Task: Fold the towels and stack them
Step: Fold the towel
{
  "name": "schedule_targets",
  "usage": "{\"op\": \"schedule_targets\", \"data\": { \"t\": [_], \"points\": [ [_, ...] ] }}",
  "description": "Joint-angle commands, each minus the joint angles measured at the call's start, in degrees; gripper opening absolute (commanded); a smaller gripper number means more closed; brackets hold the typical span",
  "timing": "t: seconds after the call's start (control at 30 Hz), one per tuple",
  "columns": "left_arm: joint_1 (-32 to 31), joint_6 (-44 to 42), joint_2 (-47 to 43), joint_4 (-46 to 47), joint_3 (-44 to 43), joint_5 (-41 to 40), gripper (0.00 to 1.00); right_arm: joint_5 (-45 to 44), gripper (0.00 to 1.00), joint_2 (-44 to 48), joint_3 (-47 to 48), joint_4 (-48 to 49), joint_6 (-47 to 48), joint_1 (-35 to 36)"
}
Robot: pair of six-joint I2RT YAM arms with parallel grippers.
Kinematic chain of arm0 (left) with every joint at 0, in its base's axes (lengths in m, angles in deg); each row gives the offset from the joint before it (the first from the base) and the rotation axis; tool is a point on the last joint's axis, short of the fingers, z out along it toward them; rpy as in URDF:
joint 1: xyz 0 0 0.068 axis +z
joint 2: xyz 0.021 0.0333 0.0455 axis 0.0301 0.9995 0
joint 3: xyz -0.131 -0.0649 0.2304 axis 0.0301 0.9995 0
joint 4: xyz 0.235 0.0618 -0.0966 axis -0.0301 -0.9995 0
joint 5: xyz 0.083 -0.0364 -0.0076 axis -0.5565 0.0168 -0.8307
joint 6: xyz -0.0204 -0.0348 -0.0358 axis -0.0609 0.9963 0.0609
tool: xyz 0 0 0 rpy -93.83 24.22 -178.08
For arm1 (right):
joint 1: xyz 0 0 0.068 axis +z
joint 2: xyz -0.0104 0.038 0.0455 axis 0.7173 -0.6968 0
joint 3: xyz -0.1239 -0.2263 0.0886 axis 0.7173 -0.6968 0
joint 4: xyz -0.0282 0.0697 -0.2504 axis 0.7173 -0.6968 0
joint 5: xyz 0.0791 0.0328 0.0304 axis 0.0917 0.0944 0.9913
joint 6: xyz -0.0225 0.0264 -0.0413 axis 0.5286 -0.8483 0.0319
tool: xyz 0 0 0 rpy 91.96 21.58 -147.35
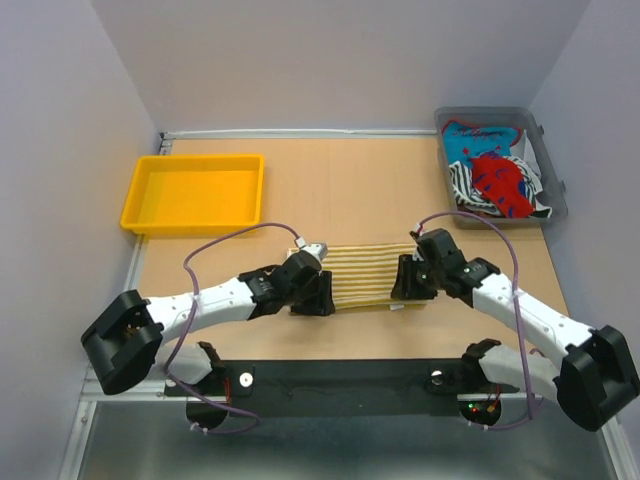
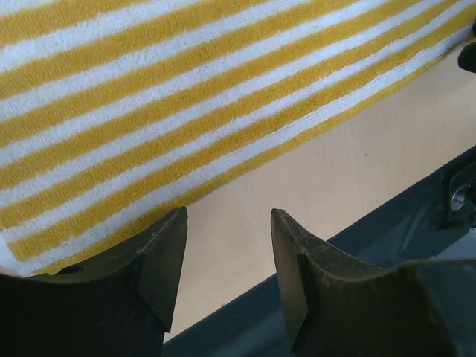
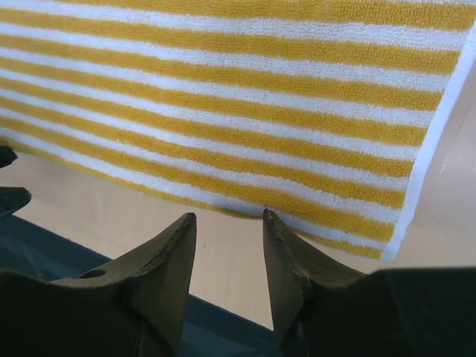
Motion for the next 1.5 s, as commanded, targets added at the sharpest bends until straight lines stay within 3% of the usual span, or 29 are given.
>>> {"op": "schedule_targets", "data": {
  "t": [0.0,0.13,0.3,0.47,0.7,0.97,1.03,1.1,1.13,1.17,1.3,1.47],
  "points": [
    [-0.5,4.02,-5.13,0.5,0.98,-3.26,0.59,-1.21,0.46,7.02,-0.26,2.23,-4.53,0.61],
    [-0.5,5.34,-9.88,-0.21,-1.22,-9.58,0.58,-0.52,0.46,10.98,1.94,5.2,-7.42,0.61],
    [-0.41,6.57,-8.4,1.98,-0.96,-13.02,0.54,2.39,0.46,9.33,-0.16,13.98,-10.06,0.61],
    [0.64,9.73,-4.61,5.5,2.72,-15.56,0.48,-4.88,0.4,8.35,-7.71,16.29,-14.19,0.52],
    [8.46,13.69,-4.26,16.39,13.89,-9.25,0.43,-13.95,0.4,13.27,-19.32,16.55,-22.37,-1.06],
    [12.42,13.95,-10.23,15.18,16.8,-7.66,0.46,-14.84,0.41,14.68,-17.49,16.29,-19.57,-6.51],
    [12.42,12.73,-12.51,13.68,15.05,-7.66,0.51,-12.65,0.43,15.03,-13.8,16.2,-17.72,-6.51],
    [12.34,12.11,-17.51,10.96,13.03,-7.83,0.61,-11.33,0.55,15.55,-10.13,16.46,-16.49,-6.51],
    [12.34,11.93,-18.58,10.69,12.41,-8.1,0.64,-11.23,0.55,15.47,-8.97,16.9,-16.14,-6.51],
    [12.34,11.93,-19.63,10.6,11.97,-9.23,0.67,-11.14,0.63,15.12,-7.74,17.51,-15.09,-6.51],
    [12.69,10.0,-19.74,13.58,9.77,-13.02,0.71,-12.9,0.79,12.32,-4.22,24.08,-13.59,-6.51],
    [15.76,6.49,-7.2,22.53,5.29,-12.76,0.67,-15.19,0.76,2.85,-2.02,32.27,-11.13,-6.86]
  ]
}}
